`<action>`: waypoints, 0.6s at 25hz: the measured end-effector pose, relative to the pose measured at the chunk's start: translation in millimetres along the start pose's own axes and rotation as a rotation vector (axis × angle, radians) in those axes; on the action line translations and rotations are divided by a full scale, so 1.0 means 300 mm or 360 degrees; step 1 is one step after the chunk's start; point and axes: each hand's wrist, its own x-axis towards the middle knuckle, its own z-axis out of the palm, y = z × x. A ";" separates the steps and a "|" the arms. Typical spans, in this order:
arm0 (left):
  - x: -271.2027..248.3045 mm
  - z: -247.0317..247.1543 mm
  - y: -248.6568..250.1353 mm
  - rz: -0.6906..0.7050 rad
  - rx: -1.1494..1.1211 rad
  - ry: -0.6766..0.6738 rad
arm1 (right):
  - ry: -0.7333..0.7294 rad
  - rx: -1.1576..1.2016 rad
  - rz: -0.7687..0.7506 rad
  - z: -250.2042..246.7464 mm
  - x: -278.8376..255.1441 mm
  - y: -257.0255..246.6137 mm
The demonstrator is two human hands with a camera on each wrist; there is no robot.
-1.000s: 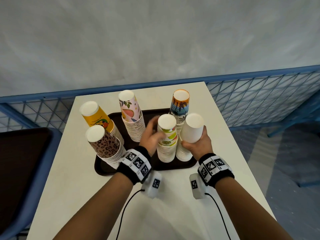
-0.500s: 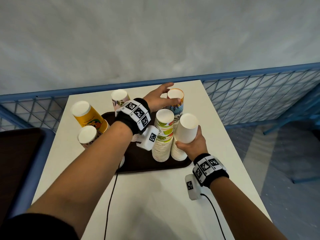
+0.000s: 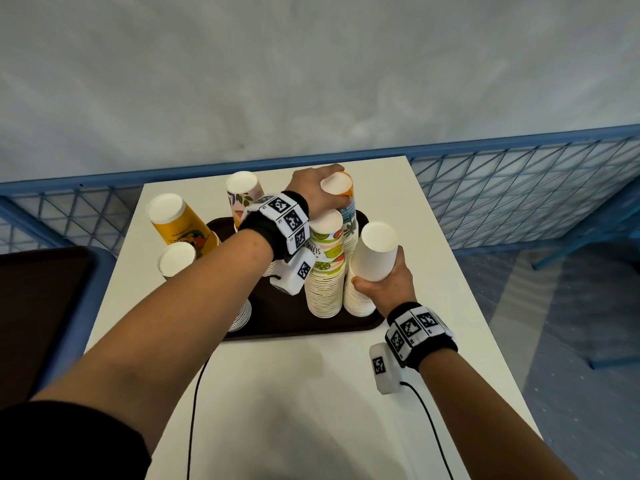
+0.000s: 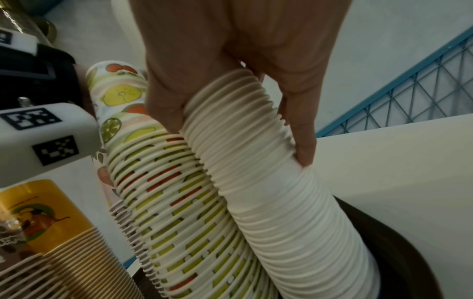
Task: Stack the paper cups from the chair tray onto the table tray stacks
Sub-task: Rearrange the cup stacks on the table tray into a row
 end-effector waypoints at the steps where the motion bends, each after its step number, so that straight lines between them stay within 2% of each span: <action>1: -0.013 -0.005 -0.009 -0.0033 0.0008 0.0036 | -0.0002 -0.0004 0.0005 0.000 -0.001 -0.002; 5: -0.062 -0.009 -0.025 -0.0125 0.0079 0.0100 | 0.0007 -0.0014 0.0002 0.001 -0.003 -0.008; 9: -0.108 -0.028 -0.030 -0.0152 -0.0110 -0.0036 | 0.0007 -0.0021 -0.0003 -0.001 -0.008 -0.009; 10: -0.137 -0.027 -0.036 -0.0150 -0.0249 0.0029 | 0.0007 -0.0022 -0.0005 -0.001 -0.009 -0.008; 13: -0.263 0.032 -0.087 -0.0170 -0.0746 0.0410 | 0.0011 -0.0014 -0.0008 0.000 -0.009 -0.003; 15: -0.338 0.099 -0.130 -0.0154 -0.0760 0.0367 | 0.0013 -0.0004 -0.0015 0.001 -0.008 0.002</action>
